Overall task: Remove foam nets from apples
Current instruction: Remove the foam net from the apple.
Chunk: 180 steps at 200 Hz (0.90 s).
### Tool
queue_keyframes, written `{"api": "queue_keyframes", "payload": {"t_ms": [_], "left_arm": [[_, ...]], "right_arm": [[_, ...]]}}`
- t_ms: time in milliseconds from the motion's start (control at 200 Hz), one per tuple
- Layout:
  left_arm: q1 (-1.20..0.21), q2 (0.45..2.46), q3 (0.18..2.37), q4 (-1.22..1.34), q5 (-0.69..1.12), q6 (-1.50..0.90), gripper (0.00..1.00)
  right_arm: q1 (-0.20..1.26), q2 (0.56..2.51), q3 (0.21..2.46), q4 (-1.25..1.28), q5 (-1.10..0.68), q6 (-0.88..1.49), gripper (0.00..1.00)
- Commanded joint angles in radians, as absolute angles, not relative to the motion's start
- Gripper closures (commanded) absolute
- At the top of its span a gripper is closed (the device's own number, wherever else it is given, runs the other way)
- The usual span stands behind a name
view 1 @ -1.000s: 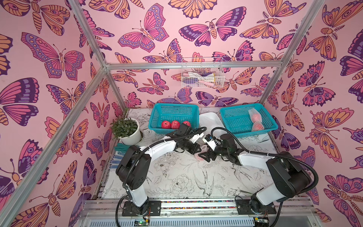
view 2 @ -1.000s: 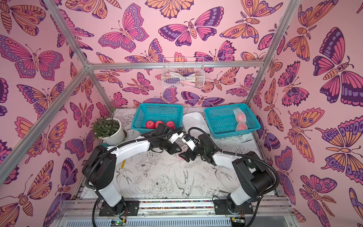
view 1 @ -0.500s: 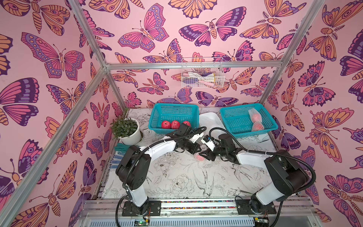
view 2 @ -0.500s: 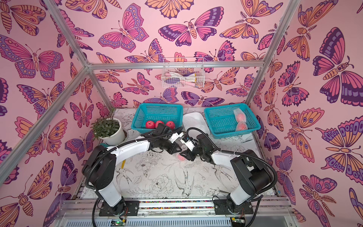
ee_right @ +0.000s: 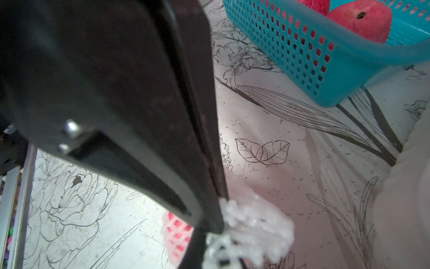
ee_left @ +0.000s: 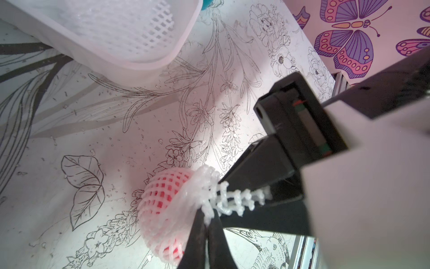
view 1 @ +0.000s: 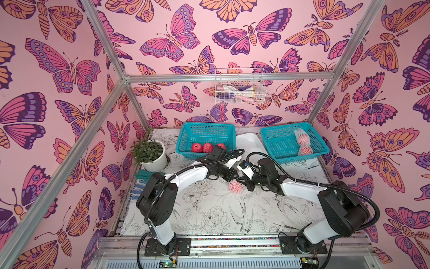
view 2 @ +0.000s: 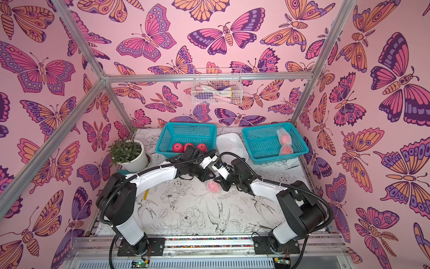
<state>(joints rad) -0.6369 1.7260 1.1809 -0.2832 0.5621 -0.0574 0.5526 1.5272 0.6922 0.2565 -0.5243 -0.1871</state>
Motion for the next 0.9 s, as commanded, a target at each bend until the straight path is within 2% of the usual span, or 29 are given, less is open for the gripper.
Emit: {"api": "queue_keyframes", "payload": {"t_ms": [0,145,240,276,346,391,506,716,897], "left_arm": [[-0.64,1.693,1.183,-0.297,0.553,-0.058,1.0],[-0.64,1.682,1.179,-0.302,0.542,-0.052,1.0],[-0.64,1.681,1.177,-0.305,0.538,-0.049,1.0],[-0.64,1.682,1.176,-0.305,0.537,-0.049,1.0],[-0.64,1.69,1.176,-0.304,0.538,-0.05,1.0],[-0.639,1.695,1.176,-0.304,0.54,-0.051,1.0],[-0.639,1.698,1.176,-0.304,0.545,-0.052,1.0],[-0.637,1.695,1.178,-0.304,0.54,-0.053,1.0],[-0.637,1.695,1.18,-0.299,0.548,-0.065,1.0]], "right_arm": [[0.558,1.477,0.688,0.3,-0.503,-0.17,0.94],[0.56,1.482,0.69,0.294,-0.508,-0.172,0.96],[0.56,1.489,0.699,0.274,-0.506,-0.173,0.87],[0.559,1.488,0.702,0.262,-0.498,-0.172,0.81],[0.558,1.477,0.703,0.245,-0.479,-0.173,0.55],[0.558,1.465,0.697,0.233,-0.464,-0.182,0.43],[0.557,1.431,0.679,0.182,-0.387,-0.221,0.27],[0.525,1.359,0.613,0.205,-0.4,-0.237,0.12],[0.526,1.408,0.596,0.231,-0.468,-0.262,0.08]]}}
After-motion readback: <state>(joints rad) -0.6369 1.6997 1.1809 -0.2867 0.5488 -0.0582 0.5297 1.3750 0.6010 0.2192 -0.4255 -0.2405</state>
